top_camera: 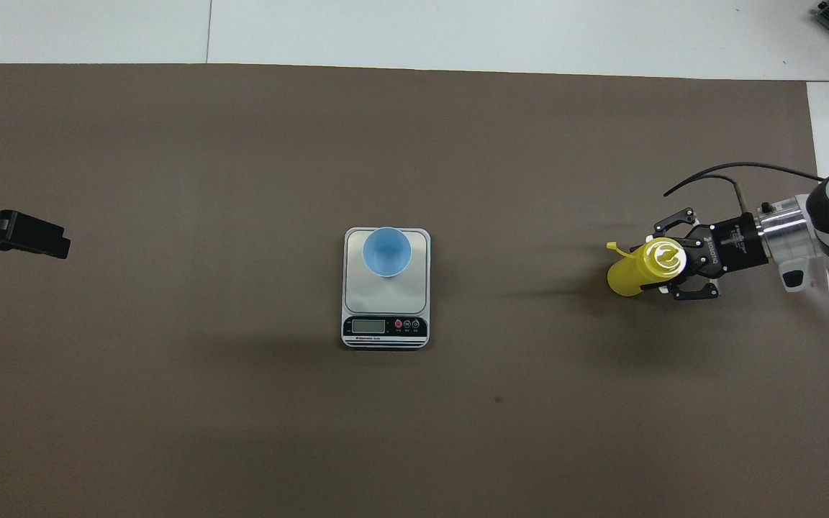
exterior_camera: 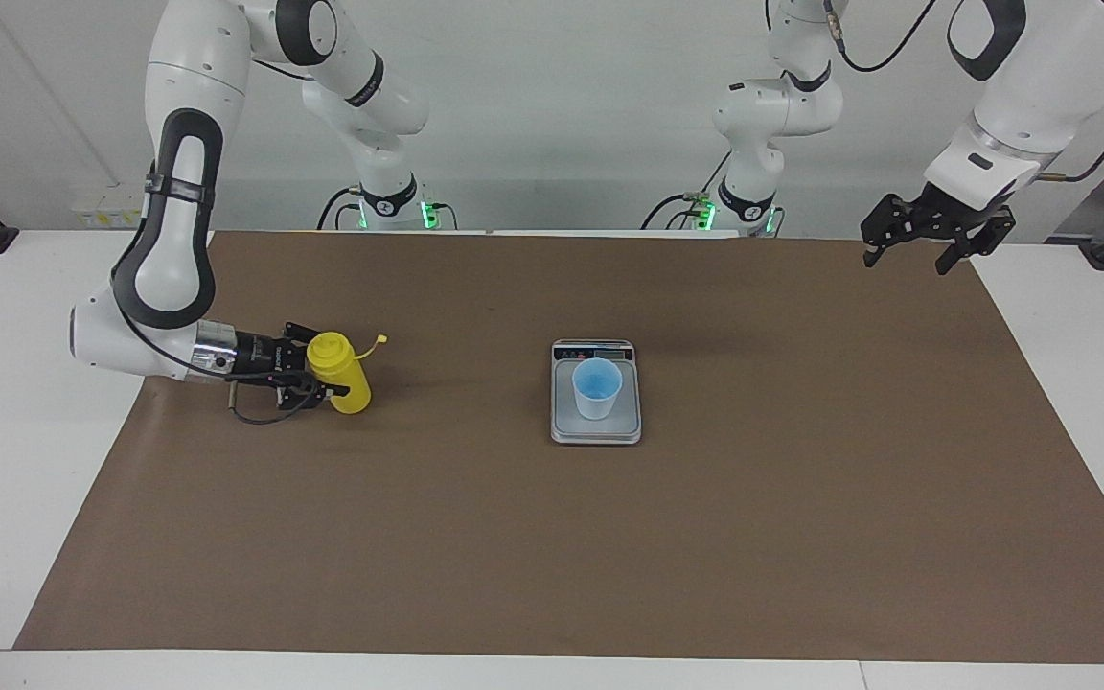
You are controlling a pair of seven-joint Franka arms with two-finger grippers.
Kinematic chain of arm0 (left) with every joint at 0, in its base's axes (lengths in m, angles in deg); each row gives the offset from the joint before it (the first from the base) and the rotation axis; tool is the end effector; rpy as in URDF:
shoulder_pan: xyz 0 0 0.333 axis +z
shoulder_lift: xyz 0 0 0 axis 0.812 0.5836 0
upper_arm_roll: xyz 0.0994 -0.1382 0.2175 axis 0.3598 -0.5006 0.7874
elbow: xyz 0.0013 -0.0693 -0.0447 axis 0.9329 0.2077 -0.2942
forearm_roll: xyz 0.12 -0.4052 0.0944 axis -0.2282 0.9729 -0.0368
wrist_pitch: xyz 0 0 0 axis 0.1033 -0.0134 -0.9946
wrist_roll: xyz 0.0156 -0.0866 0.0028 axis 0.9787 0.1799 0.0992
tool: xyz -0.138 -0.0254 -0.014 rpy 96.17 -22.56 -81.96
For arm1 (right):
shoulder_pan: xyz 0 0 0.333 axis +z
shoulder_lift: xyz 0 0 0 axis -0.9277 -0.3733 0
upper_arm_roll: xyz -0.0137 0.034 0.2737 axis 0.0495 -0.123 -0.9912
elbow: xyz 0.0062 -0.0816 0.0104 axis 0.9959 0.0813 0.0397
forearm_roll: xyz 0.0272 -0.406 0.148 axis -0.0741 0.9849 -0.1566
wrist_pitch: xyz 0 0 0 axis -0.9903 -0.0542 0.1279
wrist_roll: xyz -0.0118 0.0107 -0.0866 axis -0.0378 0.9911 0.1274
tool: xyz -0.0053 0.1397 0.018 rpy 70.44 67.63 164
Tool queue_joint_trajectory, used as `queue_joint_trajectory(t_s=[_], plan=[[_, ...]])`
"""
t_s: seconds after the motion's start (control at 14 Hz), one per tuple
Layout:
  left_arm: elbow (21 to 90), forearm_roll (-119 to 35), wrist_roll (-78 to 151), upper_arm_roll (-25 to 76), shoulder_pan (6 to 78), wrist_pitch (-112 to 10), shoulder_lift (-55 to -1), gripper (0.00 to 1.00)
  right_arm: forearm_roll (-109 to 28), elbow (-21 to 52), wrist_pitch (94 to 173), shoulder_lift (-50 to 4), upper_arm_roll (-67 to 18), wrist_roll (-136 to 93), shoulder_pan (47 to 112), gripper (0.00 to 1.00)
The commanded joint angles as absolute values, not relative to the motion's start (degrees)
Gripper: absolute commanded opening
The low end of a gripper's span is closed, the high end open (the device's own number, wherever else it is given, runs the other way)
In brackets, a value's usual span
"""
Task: Pour seasoning into cup on scale with both arms
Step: 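Lift the yellow bottle with the right gripper and tilt it over the cup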
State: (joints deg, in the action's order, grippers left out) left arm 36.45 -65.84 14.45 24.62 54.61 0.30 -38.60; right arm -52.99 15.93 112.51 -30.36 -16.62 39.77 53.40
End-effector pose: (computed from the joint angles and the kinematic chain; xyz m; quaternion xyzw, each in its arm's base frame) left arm 0.5842 -0.0402 0.5539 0.9959 -0.0874 -0.0211 0.0128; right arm 0.5989 -0.0726 0.2282 -0.6626 0.6196 0.3449 0.2410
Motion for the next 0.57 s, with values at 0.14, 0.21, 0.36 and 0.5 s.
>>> queue_joint_trajectory(t_s=[0.14, 0.21, 0.36, 0.5], plan=[[36.29, -66.76, 13.91, 24.47, 54.47, 1.24, -38.67, 1.00, -53.34, 17.39, 123.84, -21.34, -16.70, 59.47, 62.43, 0.00], [36.29, -66.76, 13.91, 24.47, 54.47, 1.15, -38.67, 1.00, -52.73, 17.30, 127.35, -20.64, -16.61, 62.73, 65.24, 0.00], [36.29, -66.75, 13.91, 24.47, 54.38, 1.06, -38.76, 1.00, -44.87, 16.34, 134.82, -20.19, -16.52, 68.45, 71.39, 0.00], [36.82, -66.76, 14.00, 24.47, 54.38, 0.80, -38.76, 1.00, -34.31, 14.49, 139.23, -20.45, -16.70, 77.83, 75.27, 0.00]])
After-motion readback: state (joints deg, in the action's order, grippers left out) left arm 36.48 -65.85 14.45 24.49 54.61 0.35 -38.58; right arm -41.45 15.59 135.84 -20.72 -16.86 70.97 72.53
